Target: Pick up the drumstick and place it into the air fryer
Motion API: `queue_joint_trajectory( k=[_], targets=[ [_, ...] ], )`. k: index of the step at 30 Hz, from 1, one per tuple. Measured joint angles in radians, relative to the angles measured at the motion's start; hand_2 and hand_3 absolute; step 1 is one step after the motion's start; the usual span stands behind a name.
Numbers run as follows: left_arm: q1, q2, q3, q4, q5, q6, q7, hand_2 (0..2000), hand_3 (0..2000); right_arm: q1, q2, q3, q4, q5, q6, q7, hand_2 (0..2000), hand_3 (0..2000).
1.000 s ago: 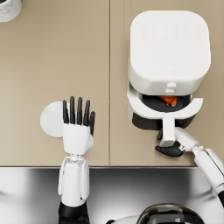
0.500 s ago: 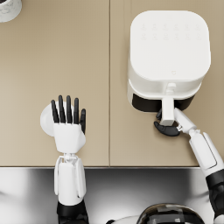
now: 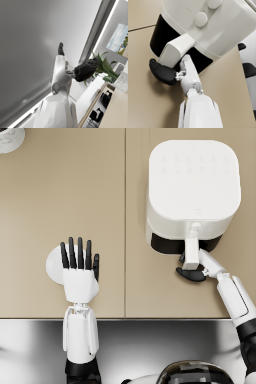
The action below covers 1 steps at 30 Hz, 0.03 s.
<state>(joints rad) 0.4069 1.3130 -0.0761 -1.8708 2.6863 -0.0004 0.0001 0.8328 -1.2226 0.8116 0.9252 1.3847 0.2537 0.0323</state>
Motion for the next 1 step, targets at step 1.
queue_joint_trajectory(
  k=[1],
  targets=[
    [0.0,0.0,0.0,0.0,0.0,0.0,0.0,0,0,0.0,0.0,0.0,0.0,0.0,-0.001,0.0,2000,2000]
  ],
)
